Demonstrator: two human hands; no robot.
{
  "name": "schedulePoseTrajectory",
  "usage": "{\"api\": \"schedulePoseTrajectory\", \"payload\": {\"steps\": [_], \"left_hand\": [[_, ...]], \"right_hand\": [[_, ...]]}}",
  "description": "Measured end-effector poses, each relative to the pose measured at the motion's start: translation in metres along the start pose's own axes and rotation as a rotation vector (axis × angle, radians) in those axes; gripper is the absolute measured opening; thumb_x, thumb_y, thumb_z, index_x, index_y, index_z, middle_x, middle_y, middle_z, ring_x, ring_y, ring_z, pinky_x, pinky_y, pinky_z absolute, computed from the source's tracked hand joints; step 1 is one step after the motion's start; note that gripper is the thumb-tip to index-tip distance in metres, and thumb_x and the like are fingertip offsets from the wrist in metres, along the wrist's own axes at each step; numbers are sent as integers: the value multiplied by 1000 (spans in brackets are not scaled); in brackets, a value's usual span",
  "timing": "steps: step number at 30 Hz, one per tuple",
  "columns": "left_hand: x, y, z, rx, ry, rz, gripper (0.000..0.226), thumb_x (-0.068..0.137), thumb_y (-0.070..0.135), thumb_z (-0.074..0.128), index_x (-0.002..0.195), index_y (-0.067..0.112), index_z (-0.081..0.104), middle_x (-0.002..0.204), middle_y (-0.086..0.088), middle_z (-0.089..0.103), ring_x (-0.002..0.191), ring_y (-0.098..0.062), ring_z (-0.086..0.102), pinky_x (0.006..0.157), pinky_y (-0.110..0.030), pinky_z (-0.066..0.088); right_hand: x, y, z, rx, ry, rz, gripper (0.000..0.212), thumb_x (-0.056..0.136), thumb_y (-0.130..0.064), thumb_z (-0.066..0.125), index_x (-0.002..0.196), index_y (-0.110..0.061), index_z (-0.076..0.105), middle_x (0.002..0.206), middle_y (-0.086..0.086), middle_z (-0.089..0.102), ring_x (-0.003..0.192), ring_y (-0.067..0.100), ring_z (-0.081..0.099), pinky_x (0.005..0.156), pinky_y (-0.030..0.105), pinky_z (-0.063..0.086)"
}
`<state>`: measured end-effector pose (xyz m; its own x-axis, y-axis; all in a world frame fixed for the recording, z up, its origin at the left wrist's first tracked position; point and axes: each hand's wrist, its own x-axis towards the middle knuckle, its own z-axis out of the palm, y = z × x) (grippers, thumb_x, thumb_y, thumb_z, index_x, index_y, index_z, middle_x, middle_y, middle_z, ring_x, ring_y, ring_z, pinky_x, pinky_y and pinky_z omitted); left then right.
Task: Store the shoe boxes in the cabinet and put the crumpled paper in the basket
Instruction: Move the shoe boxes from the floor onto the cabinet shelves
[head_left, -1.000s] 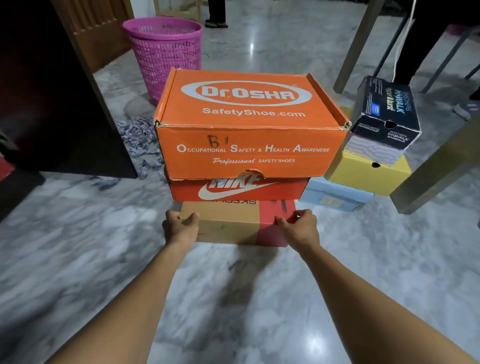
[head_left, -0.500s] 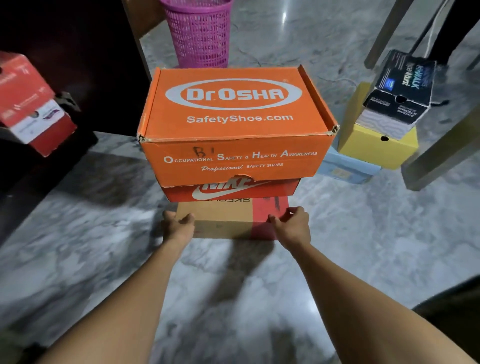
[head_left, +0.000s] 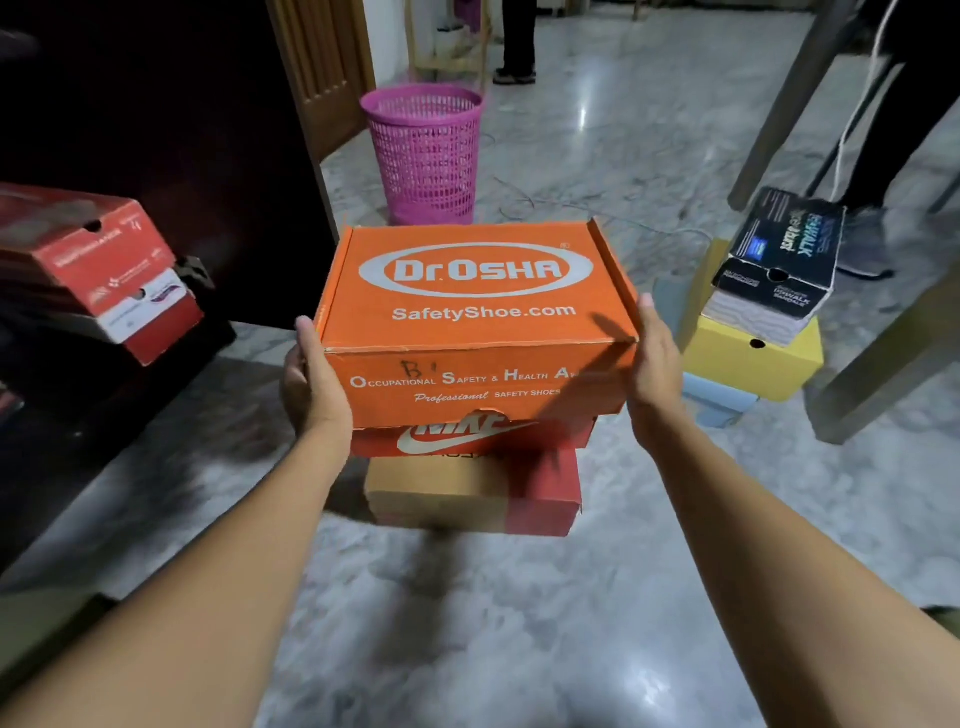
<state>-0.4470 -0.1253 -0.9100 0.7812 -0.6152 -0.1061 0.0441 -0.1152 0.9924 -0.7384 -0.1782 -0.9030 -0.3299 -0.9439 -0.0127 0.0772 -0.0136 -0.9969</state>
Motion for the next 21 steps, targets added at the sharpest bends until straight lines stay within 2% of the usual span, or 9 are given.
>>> {"api": "schedulePoseTrajectory", "payload": {"steps": [2,5,8,10,13,15,17,19,21], "left_hand": [[-2,10,2,58,-58,6,51,89,68,43,98,24,66,82,4,67,76,-15,66,61,-25,47],[-7,22,-2,59,-26,1,38,91,55,48,84,21,65,75,3,65,69,-13,63,55,-24,43],[-3,45,-19,63,23,23,44,85,60,45,76,22,65,76,1,67,71,-19,65,58,-28,48],[5,64,-35,25,66,75,43,80,62,46,68,24,62,74,0,67,70,-21,65,63,-32,53],[12,96,-62,-50,146,196,35,86,51,50,65,25,60,68,5,63,65,-17,61,59,-28,48],[19,118,-82,-99,193,249,32,87,49,52,70,24,63,71,4,64,67,-18,62,58,-28,48],[32,138,-105,-154,236,271,34,84,53,52,76,24,67,76,2,68,71,-19,65,60,-29,50],[45,156,-130,-160,249,301,36,85,57,52,76,26,68,77,2,70,71,-17,68,60,-29,51],[54,171,-157,-135,250,343,40,84,62,50,75,27,67,79,1,72,74,-18,70,63,-31,53]], "right_hand": [[-1,-1,7,-38,-34,-10,49,81,-58,63,114,-22,69,108,-2,74,104,15,68,99,42,51],[-9,-5,15,-150,57,-22,39,70,-55,64,94,-26,71,90,-7,73,89,16,67,95,47,51],[-17,-19,29,-208,104,-71,44,64,-62,55,85,-28,73,84,-6,70,92,21,64,92,44,49],[-22,-35,44,-191,87,-96,36,70,-59,54,80,-30,73,81,-7,67,91,20,62,87,37,47],[-30,-59,78,-157,41,-162,33,71,-56,50,74,-28,68,80,-7,64,90,20,60,82,34,43],[-34,-71,105,-114,-2,-202,43,69,-61,46,79,-27,70,87,-4,69,95,22,62,90,39,47],[-38,-81,134,-70,-72,-228,54,71,-67,45,93,-26,73,98,1,73,101,26,64,96,46,48],[-43,-91,162,-43,-148,-229,60,73,-73,47,103,-27,71,101,1,73,103,28,65,95,51,49],[-51,-100,189,-16,-213,-233,58,74,-75,49,102,-30,70,101,-1,73,101,25,66,94,52,51]]}}
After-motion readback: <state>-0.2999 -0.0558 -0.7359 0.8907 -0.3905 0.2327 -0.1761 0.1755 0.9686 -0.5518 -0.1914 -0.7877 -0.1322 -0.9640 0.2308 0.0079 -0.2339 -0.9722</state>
